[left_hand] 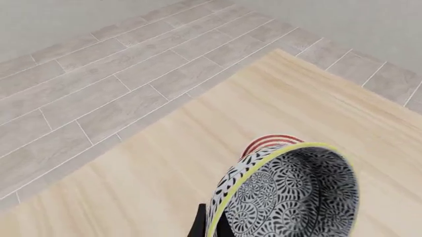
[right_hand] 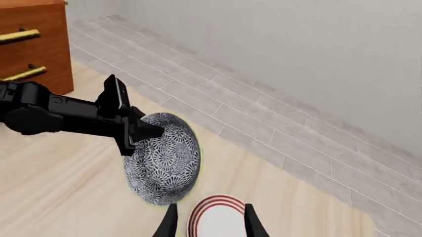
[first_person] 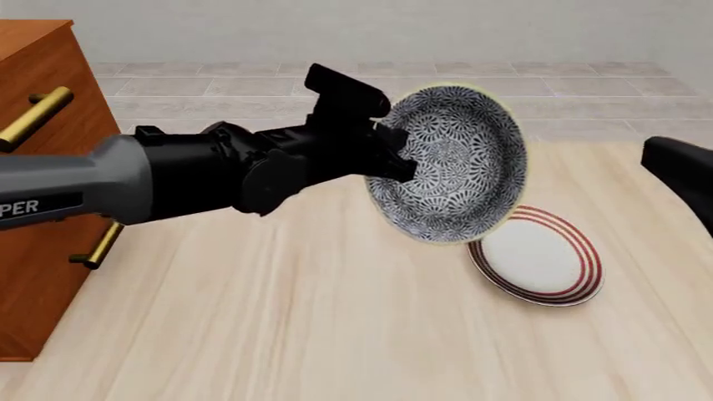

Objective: Put the bowl on top of the cabinet.

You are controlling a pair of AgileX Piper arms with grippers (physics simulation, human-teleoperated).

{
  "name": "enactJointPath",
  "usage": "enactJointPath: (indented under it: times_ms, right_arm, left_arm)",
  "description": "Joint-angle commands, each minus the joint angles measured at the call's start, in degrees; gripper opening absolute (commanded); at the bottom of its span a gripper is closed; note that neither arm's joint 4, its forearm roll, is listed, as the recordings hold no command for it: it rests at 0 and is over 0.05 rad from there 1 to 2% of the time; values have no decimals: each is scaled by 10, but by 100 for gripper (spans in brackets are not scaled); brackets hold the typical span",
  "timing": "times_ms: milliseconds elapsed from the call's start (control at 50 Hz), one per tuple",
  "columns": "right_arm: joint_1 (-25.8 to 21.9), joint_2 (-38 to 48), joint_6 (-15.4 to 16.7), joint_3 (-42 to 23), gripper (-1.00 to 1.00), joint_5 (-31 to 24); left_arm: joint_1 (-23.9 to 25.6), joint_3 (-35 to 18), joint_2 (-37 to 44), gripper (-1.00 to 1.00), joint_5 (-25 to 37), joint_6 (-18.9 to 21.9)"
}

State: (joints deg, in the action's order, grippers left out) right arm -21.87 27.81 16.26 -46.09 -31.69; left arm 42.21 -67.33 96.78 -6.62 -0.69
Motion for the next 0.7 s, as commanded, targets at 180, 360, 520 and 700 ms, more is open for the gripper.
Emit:
enactJointPath:
  times_ms: [180, 360, 520, 700]
  right_arm:
    - [-1, -23, -9, 12, 100, 28]
    - [-2, -26, -12, 13, 100, 38]
    - [-4, -12, -7, 27, 100, 54]
    - [-7, -9, -5, 31, 100, 57]
  left_arm:
    - [-38, 31, -48, -100, 31, 16]
    - [-54, 38, -56, -100, 37, 16]
    - [-66, 42, -64, -100, 38, 25]
    - [-73, 44, -69, -100, 41, 20]
